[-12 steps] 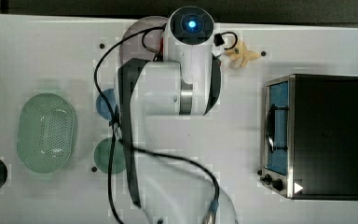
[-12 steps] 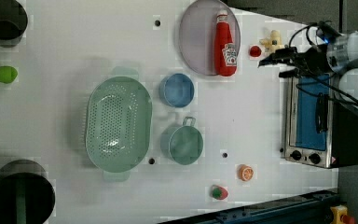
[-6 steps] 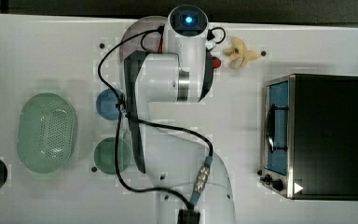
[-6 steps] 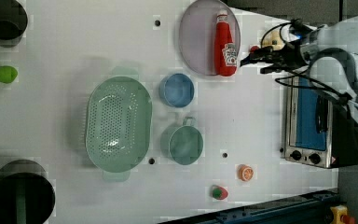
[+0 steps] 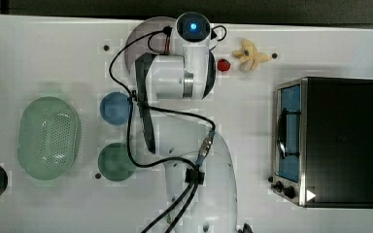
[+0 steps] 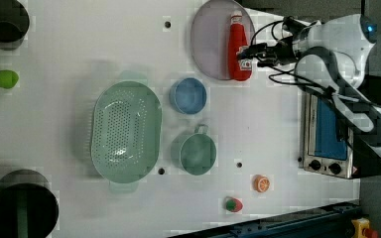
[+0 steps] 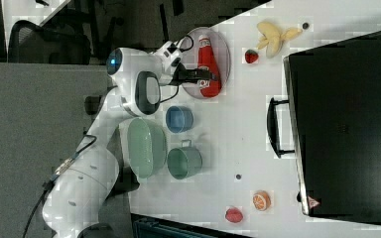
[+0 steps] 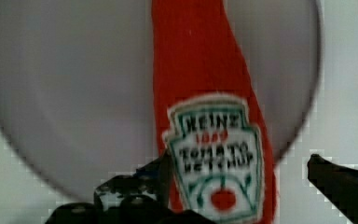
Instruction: Pick ketchup from plate and place it on table.
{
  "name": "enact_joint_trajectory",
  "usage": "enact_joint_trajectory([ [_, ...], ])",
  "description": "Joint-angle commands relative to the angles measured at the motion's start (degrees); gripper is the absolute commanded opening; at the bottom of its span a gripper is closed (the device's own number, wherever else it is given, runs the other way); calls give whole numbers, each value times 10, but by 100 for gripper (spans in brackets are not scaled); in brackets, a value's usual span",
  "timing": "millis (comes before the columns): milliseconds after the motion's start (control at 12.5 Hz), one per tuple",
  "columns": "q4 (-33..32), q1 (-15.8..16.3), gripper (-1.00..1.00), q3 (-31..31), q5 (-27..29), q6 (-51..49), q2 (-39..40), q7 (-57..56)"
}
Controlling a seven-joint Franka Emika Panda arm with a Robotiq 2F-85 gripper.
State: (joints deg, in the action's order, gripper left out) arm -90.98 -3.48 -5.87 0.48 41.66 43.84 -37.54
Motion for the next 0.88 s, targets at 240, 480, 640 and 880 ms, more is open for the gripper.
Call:
enact_joint_trajectory([
  [240, 16, 13, 100, -3, -22, 68, 23, -30],
  [480, 18, 13, 100, -1, -23, 99, 42, -30],
  [640, 21, 13, 68, -2, -23, 103, 43, -30],
  [880, 25, 13, 17, -3, -22, 98, 36, -30],
])
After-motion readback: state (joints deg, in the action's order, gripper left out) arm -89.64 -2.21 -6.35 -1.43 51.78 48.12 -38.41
